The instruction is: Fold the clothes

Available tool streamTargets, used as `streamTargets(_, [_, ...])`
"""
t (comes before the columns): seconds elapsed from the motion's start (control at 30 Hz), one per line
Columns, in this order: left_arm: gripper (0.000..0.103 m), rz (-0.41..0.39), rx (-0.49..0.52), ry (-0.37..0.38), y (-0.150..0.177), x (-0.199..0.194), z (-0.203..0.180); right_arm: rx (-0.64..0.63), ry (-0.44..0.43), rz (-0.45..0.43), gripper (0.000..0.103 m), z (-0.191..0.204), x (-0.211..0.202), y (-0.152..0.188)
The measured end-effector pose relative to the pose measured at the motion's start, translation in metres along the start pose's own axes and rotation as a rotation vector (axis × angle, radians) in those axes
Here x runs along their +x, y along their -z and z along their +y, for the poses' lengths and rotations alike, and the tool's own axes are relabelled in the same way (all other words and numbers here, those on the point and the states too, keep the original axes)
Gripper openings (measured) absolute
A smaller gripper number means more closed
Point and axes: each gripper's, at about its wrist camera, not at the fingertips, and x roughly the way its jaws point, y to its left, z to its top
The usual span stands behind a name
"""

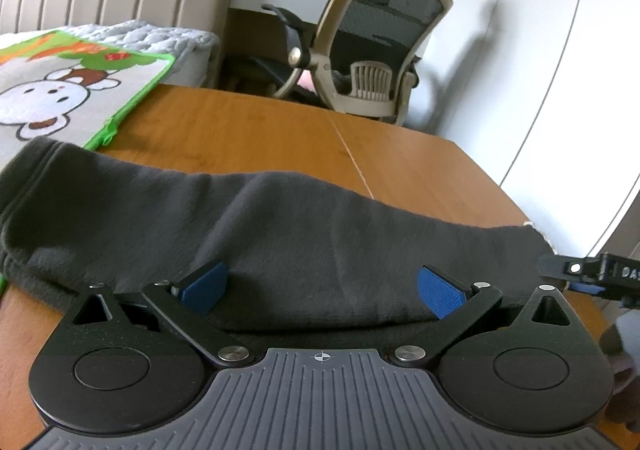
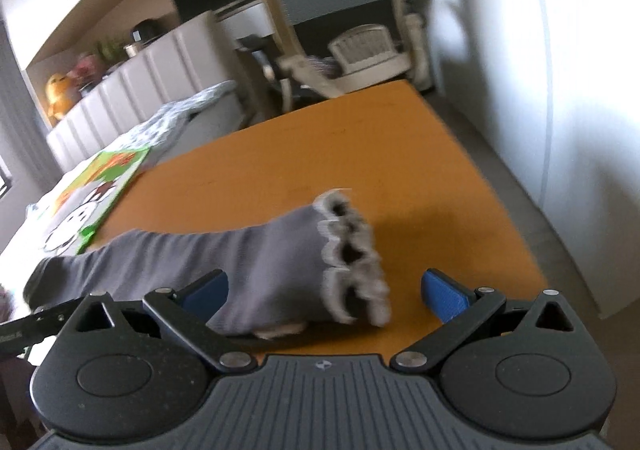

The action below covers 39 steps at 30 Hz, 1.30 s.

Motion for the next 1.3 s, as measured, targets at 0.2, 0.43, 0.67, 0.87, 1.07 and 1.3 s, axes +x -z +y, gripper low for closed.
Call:
streamTargets(0.2, [0.103,-0.003,-0.007,-0.002,0.001,-0.003,0.002,-0.026,-0.060,0.013,0.103,0.016,0.009,-0.003])
streamTargets(0.43, [0.103,0.002,0.004,-0.010,0.000,-0.002,0.000,0.062,-0.139,-0.010,0.084,-0.004,0.003,-0.004])
streamTargets(0.67, [0.103,-0.005,0.018,-0.004,-0.004,-0.004,-0.011,0.192,-0.096,-0.029,0.060,-0.043,-0.017,-0.005])
streamTargets(0.87, [0.103,0.015,0.013,0.156,-0.012,0.002,-0.045,0.307,-0.147,-0.027,0.056,-0.062,-0.021,0.000])
streamTargets(1.07, [0.103,0.046,0.090,0.110,0.001,0.027,-0.071,0.289,-0.205,0.015,0.027,-0.045,0.001,0.001])
streamTargets(1.3, [0.103,0.044,0.086,0.120,0.002,0.026,-0.069,0.084,-0.154,-0.059,0.020,-0.009,-0.009,-0.013])
